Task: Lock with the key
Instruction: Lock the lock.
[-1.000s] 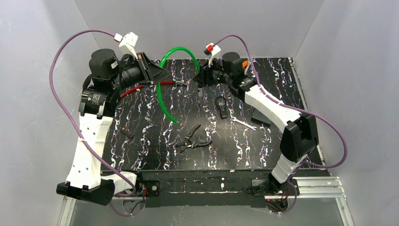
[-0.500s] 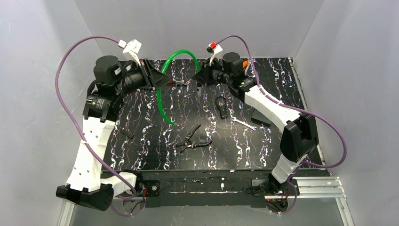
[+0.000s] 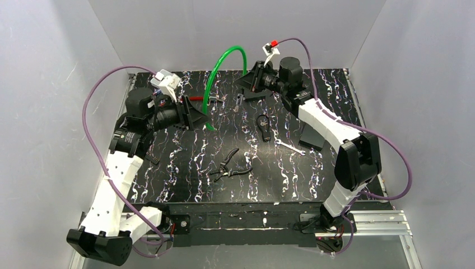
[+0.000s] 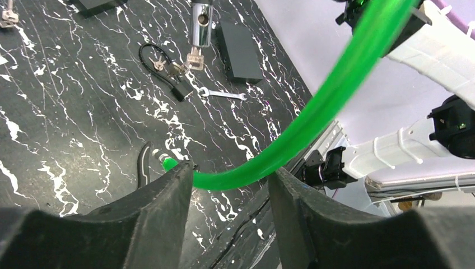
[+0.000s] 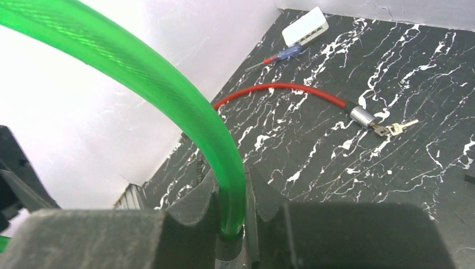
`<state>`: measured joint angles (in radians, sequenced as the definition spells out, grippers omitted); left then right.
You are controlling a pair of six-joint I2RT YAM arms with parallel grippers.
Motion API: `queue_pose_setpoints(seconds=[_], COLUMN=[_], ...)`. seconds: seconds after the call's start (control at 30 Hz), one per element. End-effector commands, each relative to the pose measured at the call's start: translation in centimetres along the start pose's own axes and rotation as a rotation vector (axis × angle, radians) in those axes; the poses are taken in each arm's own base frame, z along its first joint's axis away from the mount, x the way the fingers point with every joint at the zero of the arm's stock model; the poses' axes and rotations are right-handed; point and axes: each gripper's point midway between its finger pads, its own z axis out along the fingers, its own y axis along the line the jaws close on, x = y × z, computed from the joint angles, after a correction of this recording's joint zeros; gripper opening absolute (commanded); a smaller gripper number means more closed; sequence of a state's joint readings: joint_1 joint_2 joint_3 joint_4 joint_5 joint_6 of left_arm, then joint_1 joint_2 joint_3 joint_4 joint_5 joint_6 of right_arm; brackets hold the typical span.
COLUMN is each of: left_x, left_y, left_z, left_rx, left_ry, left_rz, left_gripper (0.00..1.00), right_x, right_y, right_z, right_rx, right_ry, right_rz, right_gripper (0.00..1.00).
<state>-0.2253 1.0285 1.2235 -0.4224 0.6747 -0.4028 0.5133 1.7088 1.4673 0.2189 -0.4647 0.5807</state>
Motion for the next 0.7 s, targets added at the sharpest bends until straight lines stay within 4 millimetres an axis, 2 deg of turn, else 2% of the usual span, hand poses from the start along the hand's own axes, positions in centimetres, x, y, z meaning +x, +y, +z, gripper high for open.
queue_pose_setpoints(seconds=[0.0, 0.03, 0.1, 0.23, 0.3, 0.43, 0.67], left_x=[0.4, 0.4, 0.3, 0.2, 0.3, -0.1, -4.6], left_y=[-0.9, -1.2, -1.8, -1.9, -1.5, -2.1, -5.1], left_z=[0.0, 0.1, 0.4, 0.8, 0.9, 1.0, 1.6], left_rx=[0.07, 0.087, 0.113, 0.125, 0.114, 0.139, 0.197], left_ry=[-0.005, -0.007, -0.016, -0.023, -0.025, -0.028, -0.093], left_rz=[0.081, 0.095, 0.127, 0.171, 0.198, 0.234, 0.307], left_gripper=[0.53, 0.57, 0.58, 0.49, 0.36, 0.0, 0.0], right_x=[-3.7, -3.8, -3.7, -4.0, -4.2, -3.7, -1.3], right_y=[4.5, 4.8, 5.1, 5.5, 5.6, 4.8, 4.2], right_z=[-0.9, -1.0, -1.0, -1.4, -1.5, -1.3, -0.8], right_rx=[-0.144, -0.154, -0.167, -0.181, -0.188, -0.169, -0.196], right_ry=[-0.097, -0.1, -0.1, -0.107, -0.112, -0.107, -0.088], right_rz=[0.037, 0.046, 0.07, 0.105, 0.128, 0.184, 0.237], right_gripper=[0.01, 0.01, 0.01, 0.01, 0.01, 0.01, 0.01])
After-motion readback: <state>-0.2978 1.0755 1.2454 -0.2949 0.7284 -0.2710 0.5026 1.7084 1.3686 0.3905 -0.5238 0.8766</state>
